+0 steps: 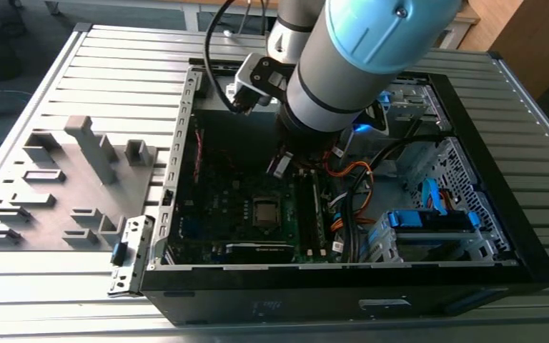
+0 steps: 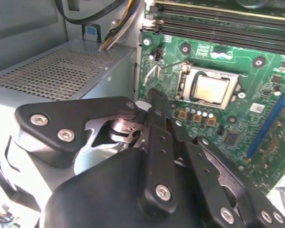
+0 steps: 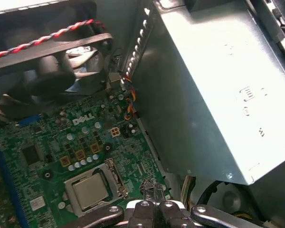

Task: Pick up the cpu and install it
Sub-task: 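Install the first cpu locking lever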

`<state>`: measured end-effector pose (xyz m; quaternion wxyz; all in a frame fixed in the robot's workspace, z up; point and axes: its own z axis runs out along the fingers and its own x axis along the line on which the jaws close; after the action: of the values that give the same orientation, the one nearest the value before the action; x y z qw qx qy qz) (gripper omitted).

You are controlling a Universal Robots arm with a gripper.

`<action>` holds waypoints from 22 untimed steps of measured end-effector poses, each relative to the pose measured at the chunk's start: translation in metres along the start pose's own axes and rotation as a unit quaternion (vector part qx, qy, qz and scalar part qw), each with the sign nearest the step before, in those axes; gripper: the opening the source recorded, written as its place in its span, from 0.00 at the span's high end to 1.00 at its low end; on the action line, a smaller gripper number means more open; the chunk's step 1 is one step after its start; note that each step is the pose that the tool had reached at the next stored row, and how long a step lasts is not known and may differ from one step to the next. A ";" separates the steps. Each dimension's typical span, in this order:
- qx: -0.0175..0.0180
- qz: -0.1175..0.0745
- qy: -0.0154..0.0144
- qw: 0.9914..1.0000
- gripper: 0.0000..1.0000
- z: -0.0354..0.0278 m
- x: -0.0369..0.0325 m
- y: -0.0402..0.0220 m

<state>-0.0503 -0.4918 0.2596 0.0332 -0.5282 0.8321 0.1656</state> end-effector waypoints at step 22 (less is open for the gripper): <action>0.000 0.000 0.000 1.000 0.89 0.0265 -0.0208 -0.0044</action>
<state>-0.0404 -0.4673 0.2383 0.0331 -0.5283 0.8321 0.1657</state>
